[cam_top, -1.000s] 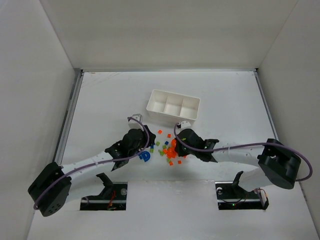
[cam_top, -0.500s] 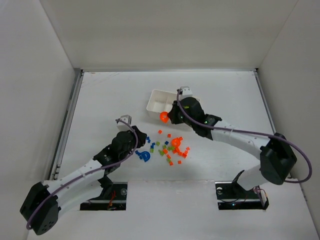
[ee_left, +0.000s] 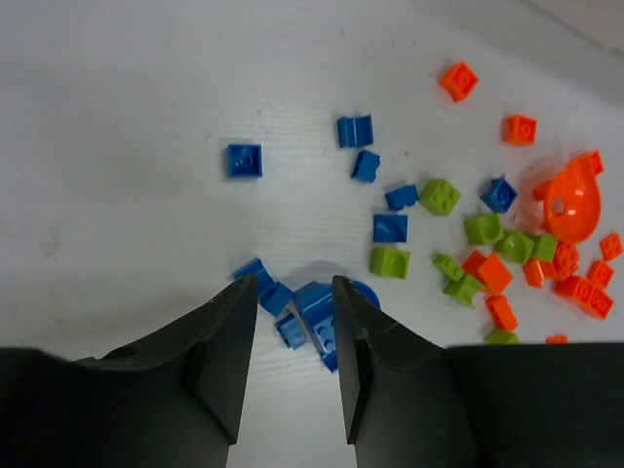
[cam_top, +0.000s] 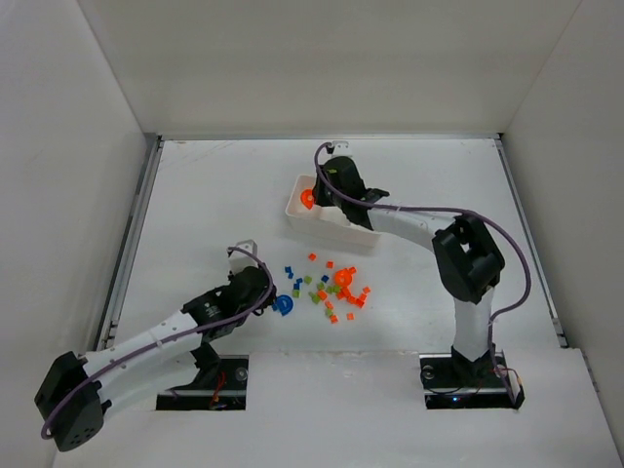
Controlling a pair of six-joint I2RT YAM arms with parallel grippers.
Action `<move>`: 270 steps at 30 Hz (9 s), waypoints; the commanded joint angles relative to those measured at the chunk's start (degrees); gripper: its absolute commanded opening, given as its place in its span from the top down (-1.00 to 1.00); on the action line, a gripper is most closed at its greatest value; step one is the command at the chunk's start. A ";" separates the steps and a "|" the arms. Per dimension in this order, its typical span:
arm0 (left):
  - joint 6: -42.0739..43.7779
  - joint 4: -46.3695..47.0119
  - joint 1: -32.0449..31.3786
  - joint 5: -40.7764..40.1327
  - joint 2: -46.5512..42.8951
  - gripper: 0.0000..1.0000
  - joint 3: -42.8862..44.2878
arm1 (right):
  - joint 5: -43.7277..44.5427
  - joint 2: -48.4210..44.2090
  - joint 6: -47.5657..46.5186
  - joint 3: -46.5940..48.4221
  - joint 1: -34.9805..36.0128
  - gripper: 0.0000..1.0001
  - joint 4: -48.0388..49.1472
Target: Sort the legos into containers by color
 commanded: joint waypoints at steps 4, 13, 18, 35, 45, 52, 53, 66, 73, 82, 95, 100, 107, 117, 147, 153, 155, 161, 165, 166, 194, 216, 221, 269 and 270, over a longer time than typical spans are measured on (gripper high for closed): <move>-9.87 -3.42 -6.63 -3.27 2.39 0.35 0.85 | 1.11 -3.47 -1.98 0.45 0.94 0.03 3.24; -13.22 -1.31 -12.01 -5.56 9.43 0.47 2.51 | 1.37 -16.24 -1.46 -15.82 3.49 -0.02 8.87; -14.37 -1.04 -13.60 -8.55 12.59 0.46 3.39 | 1.37 -19.94 -1.02 -21.63 5.07 -0.02 9.75; -16.13 -0.69 -17.20 -14.35 22.00 0.55 6.29 | 1.73 -31.62 1.35 -34.02 7.18 -0.04 11.33; -13.31 -0.60 -18.17 -16.64 20.07 0.77 7.09 | 2.34 -38.12 2.06 -41.22 7.27 -0.04 10.72; -12.79 -2.97 -18.44 -17.25 15.07 0.79 9.54 | 3.83 -42.78 2.76 -45.00 6.57 -0.04 10.98; -12.35 -3.32 -18.26 -17.16 14.36 0.79 10.50 | 4.53 -43.92 3.11 -45.88 6.48 -0.04 10.98; 9.18 25.67 0.72 4.70 30.85 0.77 30.27 | 8.58 -54.39 11.46 -56.43 6.91 0.16 7.12; 12.79 27.88 4.59 12.71 50.26 0.75 46.43 | 10.60 -53.96 15.24 -58.46 9.37 0.15 2.29; 13.14 25.41 5.39 12.81 59.88 0.34 53.49 | 11.83 -50.71 19.62 -58.02 12.27 -0.07 -5.44; 12.71 28.58 2.67 6.84 40.22 0.36 30.32 | 11.84 -45.69 18.32 -54.68 16.94 -0.08 1.92; 10.69 27.09 1.61 2.44 29.06 0.40 18.62 | 6.14 -40.88 18.66 -54.94 11.86 -0.02 11.75; 7.43 16.29 2.05 -1.07 17.36 0.43 9.39 | -1.69 -30.59 20.69 -53.19 7.88 0.18 18.44; 1.28 0.20 2.31 -6.35 7.94 0.47 3.75 | -6.01 -28.54 24.29 -53.98 5.51 0.95 21.71; -6.02 1.68 0.64 -4.24 10.57 0.35 -0.47 | -4.43 -5.08 11.02 -7.74 -1.79 0.25 11.25; -6.28 3.61 -0.06 -3.81 14.17 0.33 -0.39 | -3.38 -12.79 10.49 -14.92 -1.79 0.11 12.21; -6.54 4.14 -0.76 -4.24 15.05 0.35 -0.38 | -2.94 -15.79 10.32 -18.36 -1.35 0.09 13.18; -9.35 4.93 -1.91 -5.82 18.39 0.44 -0.91 | -1.53 -22.92 10.41 -28.12 1.37 0.08 14.67; -10.41 4.49 -3.05 -6.96 20.33 0.52 -0.65 | -0.65 -27.05 10.41 -32.70 2.52 0.07 14.76; -10.50 4.84 -3.84 -7.49 20.33 0.52 -0.82 | -0.65 -28.71 10.06 -33.92 2.52 0.07 14.41; -1.11 1.93 -4.20 -11.73 21.46 0.78 18.06 | 3.92 -52.63 12.42 -57.84 -0.38 0.02 13.88; 12.26 22.16 4.42 7.36 63.05 0.21 58.77 | 7.61 -55.80 13.57 -59.34 9.81 0.13 9.40; 11.91 24.18 5.91 7.09 54.88 0.18 49.99 | 7.26 -47.64 12.17 -54.25 17.98 0.23 9.93; -0.22 11.35 6.70 -2.04 11.53 0.28 1.02 | 16.50 -35.14 2.42 -31.83 10.82 0.64 2.01; -0.04 11.87 6.62 -2.22 12.06 0.28 1.02 | 15.53 -34.80 1.45 -31.74 7.56 0.64 3.06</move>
